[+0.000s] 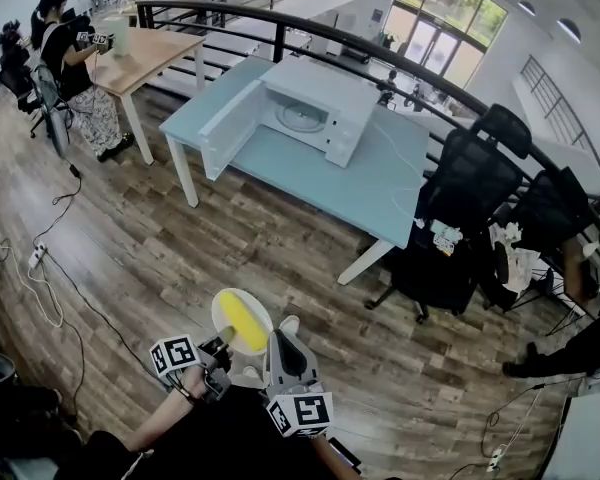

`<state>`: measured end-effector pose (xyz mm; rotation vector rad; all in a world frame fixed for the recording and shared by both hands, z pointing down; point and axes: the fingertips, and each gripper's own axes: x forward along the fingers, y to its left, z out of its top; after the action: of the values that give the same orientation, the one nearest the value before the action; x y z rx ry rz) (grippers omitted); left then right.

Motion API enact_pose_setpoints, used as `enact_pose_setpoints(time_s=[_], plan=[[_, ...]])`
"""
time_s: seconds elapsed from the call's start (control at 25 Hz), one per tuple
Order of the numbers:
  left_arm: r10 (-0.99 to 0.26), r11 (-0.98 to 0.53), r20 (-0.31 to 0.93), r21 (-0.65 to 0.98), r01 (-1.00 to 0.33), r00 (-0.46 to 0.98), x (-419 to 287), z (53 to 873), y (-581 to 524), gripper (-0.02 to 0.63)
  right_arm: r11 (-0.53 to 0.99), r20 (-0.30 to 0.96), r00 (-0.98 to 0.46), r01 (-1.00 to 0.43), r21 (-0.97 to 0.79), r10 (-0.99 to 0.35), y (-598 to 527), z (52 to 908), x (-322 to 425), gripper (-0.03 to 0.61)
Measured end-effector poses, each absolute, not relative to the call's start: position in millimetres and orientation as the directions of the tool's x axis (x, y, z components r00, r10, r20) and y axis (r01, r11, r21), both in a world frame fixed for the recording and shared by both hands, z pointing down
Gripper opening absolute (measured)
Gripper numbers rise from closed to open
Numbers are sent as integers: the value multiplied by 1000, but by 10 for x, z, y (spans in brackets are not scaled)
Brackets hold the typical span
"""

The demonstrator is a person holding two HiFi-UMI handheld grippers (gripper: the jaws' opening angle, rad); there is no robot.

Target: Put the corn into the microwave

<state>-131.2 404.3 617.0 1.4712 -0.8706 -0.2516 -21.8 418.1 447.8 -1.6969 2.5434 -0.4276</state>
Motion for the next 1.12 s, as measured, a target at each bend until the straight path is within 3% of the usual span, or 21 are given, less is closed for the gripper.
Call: enact_pose_setpoints(time_s=[1.12], plan=[[-643, 177, 355, 931, -320, 679, -1027, 6280, 2861, 29, 371, 174, -422, -891, -260, -890, 2811, 4684, 20, 9]])
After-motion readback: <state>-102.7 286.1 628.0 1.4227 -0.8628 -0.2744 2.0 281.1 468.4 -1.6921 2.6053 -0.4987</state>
